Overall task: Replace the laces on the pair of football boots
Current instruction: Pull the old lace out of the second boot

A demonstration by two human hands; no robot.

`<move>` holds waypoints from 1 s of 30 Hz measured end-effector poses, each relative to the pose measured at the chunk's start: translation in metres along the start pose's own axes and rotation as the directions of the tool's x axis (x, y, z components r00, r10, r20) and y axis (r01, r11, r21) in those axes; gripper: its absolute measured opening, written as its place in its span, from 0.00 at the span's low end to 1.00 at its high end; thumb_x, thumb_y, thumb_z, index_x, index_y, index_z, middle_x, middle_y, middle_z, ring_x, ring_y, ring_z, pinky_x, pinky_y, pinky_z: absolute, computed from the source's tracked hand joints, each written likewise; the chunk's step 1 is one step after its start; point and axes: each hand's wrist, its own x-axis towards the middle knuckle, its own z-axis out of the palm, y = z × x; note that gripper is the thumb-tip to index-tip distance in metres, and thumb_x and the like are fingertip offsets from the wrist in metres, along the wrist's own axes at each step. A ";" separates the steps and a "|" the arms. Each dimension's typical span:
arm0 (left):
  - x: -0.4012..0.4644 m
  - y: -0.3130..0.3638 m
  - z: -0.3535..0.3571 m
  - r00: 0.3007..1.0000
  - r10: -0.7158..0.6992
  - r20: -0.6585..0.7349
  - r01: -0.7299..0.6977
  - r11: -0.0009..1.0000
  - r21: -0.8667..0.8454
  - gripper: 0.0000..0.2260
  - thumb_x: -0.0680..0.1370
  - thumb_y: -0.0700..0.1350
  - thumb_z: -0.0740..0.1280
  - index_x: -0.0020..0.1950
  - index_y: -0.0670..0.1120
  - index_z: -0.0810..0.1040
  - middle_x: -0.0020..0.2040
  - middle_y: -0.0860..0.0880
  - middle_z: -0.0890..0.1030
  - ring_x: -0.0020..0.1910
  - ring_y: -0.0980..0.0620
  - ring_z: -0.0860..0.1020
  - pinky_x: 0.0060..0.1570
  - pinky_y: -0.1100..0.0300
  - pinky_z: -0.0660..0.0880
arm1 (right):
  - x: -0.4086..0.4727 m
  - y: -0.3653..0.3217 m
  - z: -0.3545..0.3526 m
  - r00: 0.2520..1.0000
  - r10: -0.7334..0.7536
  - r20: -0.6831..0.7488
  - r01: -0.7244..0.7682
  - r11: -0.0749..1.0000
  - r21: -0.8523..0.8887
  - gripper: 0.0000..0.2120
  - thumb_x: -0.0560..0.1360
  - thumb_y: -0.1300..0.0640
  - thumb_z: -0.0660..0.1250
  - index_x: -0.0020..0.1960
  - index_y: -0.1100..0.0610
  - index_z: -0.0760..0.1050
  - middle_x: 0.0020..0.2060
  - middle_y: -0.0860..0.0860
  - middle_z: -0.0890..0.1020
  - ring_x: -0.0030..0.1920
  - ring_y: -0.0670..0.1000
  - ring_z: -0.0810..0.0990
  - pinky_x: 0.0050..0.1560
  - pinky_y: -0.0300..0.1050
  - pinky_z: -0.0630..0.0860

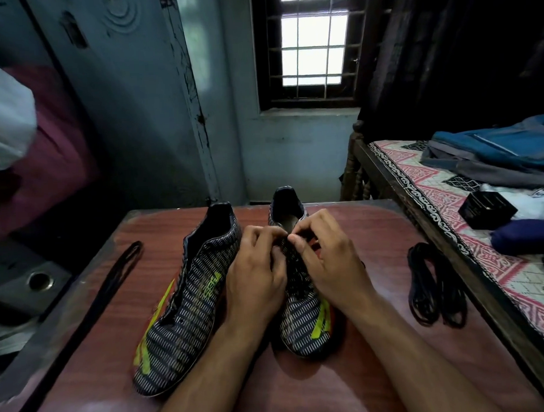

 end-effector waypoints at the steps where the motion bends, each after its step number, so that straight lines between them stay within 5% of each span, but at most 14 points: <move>1: 0.000 -0.001 0.001 1.000 0.011 0.011 -0.011 1.000 0.020 0.07 0.81 0.50 0.65 0.59 0.54 0.75 0.55 0.56 0.74 0.45 0.53 0.79 0.38 0.50 0.79 | 0.000 -0.003 0.001 1.000 -0.015 -0.017 0.015 0.999 0.029 0.02 0.82 0.57 0.67 0.52 0.56 0.76 0.48 0.47 0.75 0.48 0.47 0.77 0.49 0.36 0.74; 6: 0.001 -0.004 0.001 0.999 0.032 0.006 -0.032 0.999 -0.015 0.10 0.83 0.57 0.58 0.57 0.55 0.76 0.53 0.57 0.74 0.44 0.55 0.77 0.38 0.52 0.77 | -0.001 -0.013 0.003 0.996 -0.072 -0.055 0.073 0.997 0.030 0.04 0.80 0.54 0.68 0.51 0.55 0.77 0.48 0.45 0.75 0.51 0.51 0.76 0.54 0.44 0.74; 9: 0.003 -0.004 -0.001 0.998 0.005 -0.061 -0.011 0.994 -0.106 0.05 0.84 0.46 0.63 0.53 0.47 0.77 0.50 0.55 0.74 0.47 0.61 0.75 0.43 0.66 0.73 | 0.000 -0.012 -0.001 0.998 -0.023 -0.052 0.022 1.000 -0.005 0.08 0.75 0.51 0.70 0.52 0.52 0.80 0.50 0.45 0.76 0.54 0.50 0.75 0.58 0.42 0.72; 13: 0.004 0.009 -0.010 0.990 -0.038 -0.138 -0.001 0.962 -0.272 0.06 0.83 0.32 0.63 0.50 0.42 0.75 0.48 0.49 0.74 0.47 0.65 0.75 0.45 0.76 0.70 | -0.002 -0.003 0.001 1.000 0.020 0.024 -0.017 0.991 -0.129 0.14 0.70 0.48 0.69 0.55 0.49 0.81 0.55 0.46 0.73 0.60 0.49 0.71 0.63 0.52 0.73; 17: 0.001 0.005 -0.009 0.990 0.034 -0.139 -0.073 0.955 -0.286 0.04 0.85 0.42 0.62 0.55 0.48 0.76 0.49 0.50 0.74 0.48 0.61 0.75 0.47 0.74 0.68 | -0.004 0.002 0.007 0.999 0.036 -0.006 -0.037 0.983 -0.181 0.11 0.71 0.53 0.78 0.53 0.48 0.82 0.56 0.46 0.74 0.60 0.48 0.70 0.60 0.56 0.76; 20: 0.000 0.006 -0.009 0.996 0.029 -0.079 -0.053 0.945 -0.323 0.07 0.83 0.51 0.64 0.60 0.53 0.76 0.53 0.51 0.73 0.50 0.56 0.78 0.47 0.67 0.74 | -0.003 0.002 0.006 0.999 0.034 -0.018 -0.037 0.982 -0.183 0.07 0.74 0.49 0.74 0.50 0.50 0.83 0.56 0.46 0.75 0.59 0.49 0.70 0.58 0.56 0.76; 24: 0.000 0.000 -0.002 1.000 -0.011 -0.026 0.004 0.969 -0.248 0.17 0.75 0.40 0.71 0.62 0.51 0.76 0.54 0.52 0.74 0.49 0.55 0.79 0.47 0.62 0.79 | -0.003 -0.001 0.006 0.998 0.007 -0.062 -0.014 0.993 -0.119 0.07 0.77 0.52 0.67 0.50 0.53 0.82 0.54 0.48 0.75 0.58 0.51 0.71 0.57 0.58 0.76; 30: 0.002 -0.007 0.003 0.999 0.038 -0.019 -0.041 0.987 -0.158 0.07 0.81 0.48 0.67 0.57 0.49 0.80 0.52 0.55 0.74 0.49 0.63 0.76 0.45 0.57 0.78 | -0.002 -0.009 0.002 0.983 -0.131 -0.129 0.121 0.989 -0.082 0.06 0.76 0.57 0.70 0.50 0.56 0.84 0.52 0.51 0.76 0.56 0.53 0.73 0.55 0.54 0.75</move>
